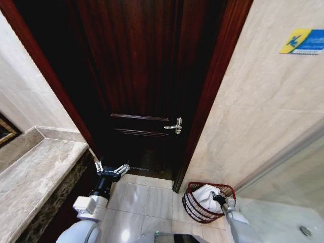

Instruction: Discard the used towel into the hamper.

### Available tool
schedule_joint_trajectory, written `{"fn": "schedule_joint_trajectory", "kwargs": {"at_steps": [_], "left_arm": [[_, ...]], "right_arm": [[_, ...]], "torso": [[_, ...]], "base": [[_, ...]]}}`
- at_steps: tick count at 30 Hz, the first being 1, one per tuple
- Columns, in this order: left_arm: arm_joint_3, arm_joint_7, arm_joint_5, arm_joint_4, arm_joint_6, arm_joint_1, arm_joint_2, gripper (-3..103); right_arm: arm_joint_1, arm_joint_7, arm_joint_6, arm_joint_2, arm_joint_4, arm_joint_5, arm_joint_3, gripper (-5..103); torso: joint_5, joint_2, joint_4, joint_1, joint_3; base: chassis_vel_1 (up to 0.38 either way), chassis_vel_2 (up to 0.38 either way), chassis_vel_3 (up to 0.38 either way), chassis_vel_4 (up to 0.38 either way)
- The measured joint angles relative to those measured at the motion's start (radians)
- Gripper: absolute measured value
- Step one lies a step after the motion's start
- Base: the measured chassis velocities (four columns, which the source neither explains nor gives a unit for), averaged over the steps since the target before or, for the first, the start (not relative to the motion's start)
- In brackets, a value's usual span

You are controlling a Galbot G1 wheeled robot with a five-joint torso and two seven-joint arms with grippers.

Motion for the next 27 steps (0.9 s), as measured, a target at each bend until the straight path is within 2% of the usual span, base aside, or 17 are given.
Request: {"fn": "schedule_joint_trajectory", "kwargs": {"at_steps": [5,11,18,27], "left_arm": [[0.000,0.000,0.000,0.000,0.000,0.000,0.000,93],[0.000,0.000,0.000,0.000,0.000,0.000,0.000,93],[0.000,0.000,0.000,0.000,0.000,0.000,0.000,93],[0.000,0.000,0.000,0.000,0.000,0.000,0.000,93]], "right_arm": [[0.046,0.017,-0.022,0.007,-0.039,-0.042,0.003,11],[0.166,0.075,-0.040,0.018,-0.203,-0.115,0.024,11],[0.164,0.090,-0.064,0.026,-0.255,-0.115,0.025,11],[0.136,0.103,-0.096,0.032,-0.272,-0.084,0.026,11]], "torso": [[0.0001,0.000,0.0003,0.001,0.000],[-0.0002,0.000,0.0003,0.001,0.000],[-0.0001,0.000,-0.0004,0.001,0.000],[0.0000,0.000,-0.0001,0.001,0.000]], "base": [[0.000,0.000,0.000,0.000],[0.000,0.000,0.000,0.000],[0.000,0.000,0.000,0.000],[0.000,0.000,0.000,0.000]]}}
